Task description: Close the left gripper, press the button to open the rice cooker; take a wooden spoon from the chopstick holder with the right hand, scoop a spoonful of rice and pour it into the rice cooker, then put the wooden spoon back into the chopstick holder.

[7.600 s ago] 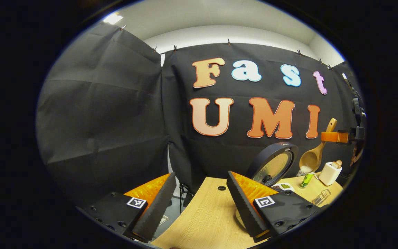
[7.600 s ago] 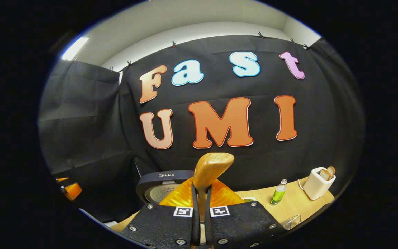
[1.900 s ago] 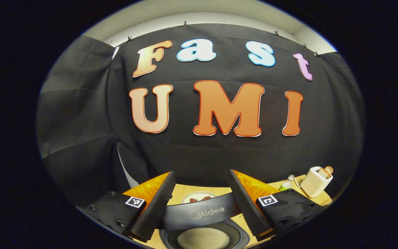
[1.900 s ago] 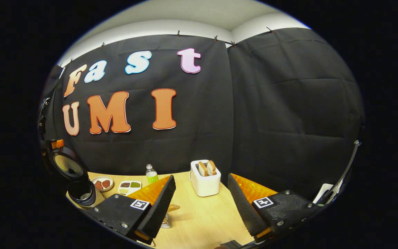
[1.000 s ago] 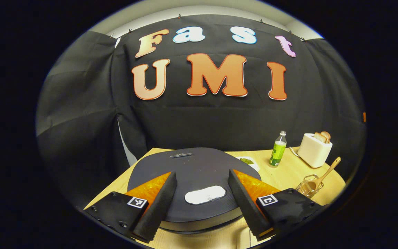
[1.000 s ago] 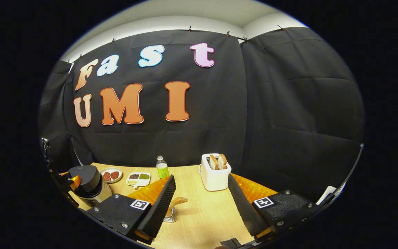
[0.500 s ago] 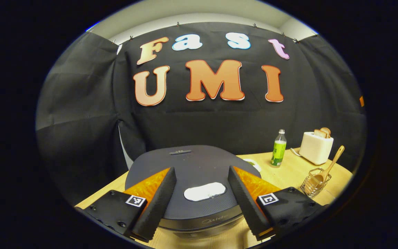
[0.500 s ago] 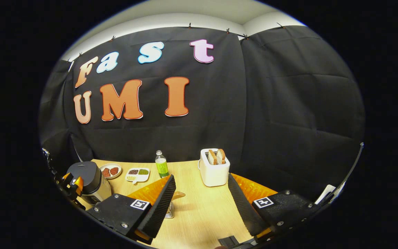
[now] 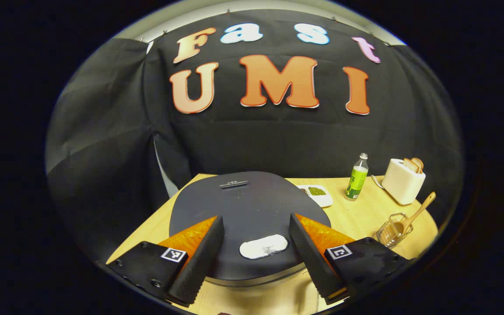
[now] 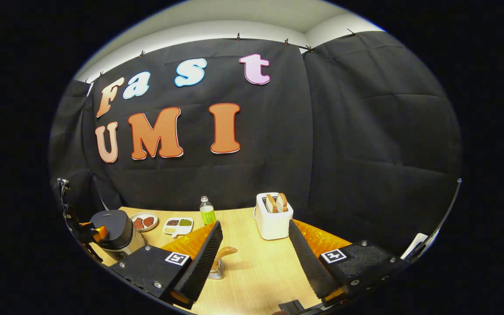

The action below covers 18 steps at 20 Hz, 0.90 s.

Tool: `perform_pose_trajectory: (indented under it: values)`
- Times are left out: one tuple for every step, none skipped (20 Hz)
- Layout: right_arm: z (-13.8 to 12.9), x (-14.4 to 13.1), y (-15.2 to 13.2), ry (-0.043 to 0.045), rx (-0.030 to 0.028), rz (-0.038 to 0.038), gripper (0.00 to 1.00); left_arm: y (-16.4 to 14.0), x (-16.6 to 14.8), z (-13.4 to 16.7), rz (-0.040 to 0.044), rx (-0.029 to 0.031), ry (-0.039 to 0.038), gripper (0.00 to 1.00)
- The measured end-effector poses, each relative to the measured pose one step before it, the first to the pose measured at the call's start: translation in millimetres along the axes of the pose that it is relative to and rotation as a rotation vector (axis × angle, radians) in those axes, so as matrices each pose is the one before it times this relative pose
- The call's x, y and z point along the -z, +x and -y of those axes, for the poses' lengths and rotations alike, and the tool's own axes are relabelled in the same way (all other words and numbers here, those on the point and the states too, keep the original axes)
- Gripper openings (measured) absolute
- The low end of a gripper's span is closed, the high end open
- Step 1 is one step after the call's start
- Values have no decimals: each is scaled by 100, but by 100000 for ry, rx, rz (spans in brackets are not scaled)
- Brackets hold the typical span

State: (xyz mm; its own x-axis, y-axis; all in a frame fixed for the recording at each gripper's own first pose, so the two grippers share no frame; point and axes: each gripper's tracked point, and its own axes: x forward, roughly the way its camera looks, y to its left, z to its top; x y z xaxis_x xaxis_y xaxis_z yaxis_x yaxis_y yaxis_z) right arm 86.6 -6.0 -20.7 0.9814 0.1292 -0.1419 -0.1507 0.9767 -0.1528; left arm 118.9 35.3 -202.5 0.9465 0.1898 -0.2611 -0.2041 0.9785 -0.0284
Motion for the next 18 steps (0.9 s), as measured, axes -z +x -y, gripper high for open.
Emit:
perform_pose_trajectory:
  values:
    - [146, -397, -24, -333, 106, 729, 94, -713, -2685, 109, 3344, 646, -3601, 96]
    - [163, -672, 25, -128, -101, 1281, 94, -450, -2156, 168, 2385, 40, -1017, 93]
    - [-18, -653, -70, -280, -490, 1198, 94, -814, -2196, -92, 1453, -504, 520, 93]
    - [5, -637, -28, -473, -477, 864, 93, -904, -1909, -109, 1196, 121, 1252, 94]
    - [-22, -672, -63, -660, -720, 740, 94, -928, -2327, -333, 2892, -240, 666, 100]
    - [-127, -694, -17, -875, -905, 930, 94, -971, -2518, -491, 2858, -471, 346, 94]
    - [-91, -790, -69, -1234, -664, 1229, 93, -1261, -2897, -573, 3101, -900, 127, 98]
    - [31, -758, 43, -1302, -189, 1132, 93, -1068, -2532, -415, 3389, -825, 308, 97]
    - [-14, -745, 4, -1137, 223, 1074, 93, -1009, -2125, -423, 2033, -855, 852, 94]
    - [-88, -599, -41, -1021, -537, 928, 93, -984, -1787, -279, 1499, -368, 1496, 94]
    - [-329, -621, -67, -544, -1242, 908, 93, -1093, -1617, -405, 1604, -888, 1298, 94]
    - [-512, -511, 28, -64, -1452, 799, 93, -718, -1493, -274, 1267, -568, 961, 94]
    - [-375, -405, -39, 300, -1547, 824, 94, -761, -1104, -101, 1558, 92, 400, 94]
    - [-484, -397, 17, 497, -1483, 664, 94, -487, -817, 176, 1036, 383, 201, 94]
    - [-474, -178, 114, 418, -1370, 442, 94, -627, -498, 86, 804, 214, 203, 94]
    - [-401, 15, 93, 103, -1223, 12, 94, -476, -204, -237, 628, -416, 473, 94]
    - [-454, 72, 86, -411, -1224, -150, 93, -416, -74, -249, 532, -906, 339, 94]
    - [-384, 83, 140, -762, -763, -102, 93, -183, 41, -89, 444, -443, 150, 94]
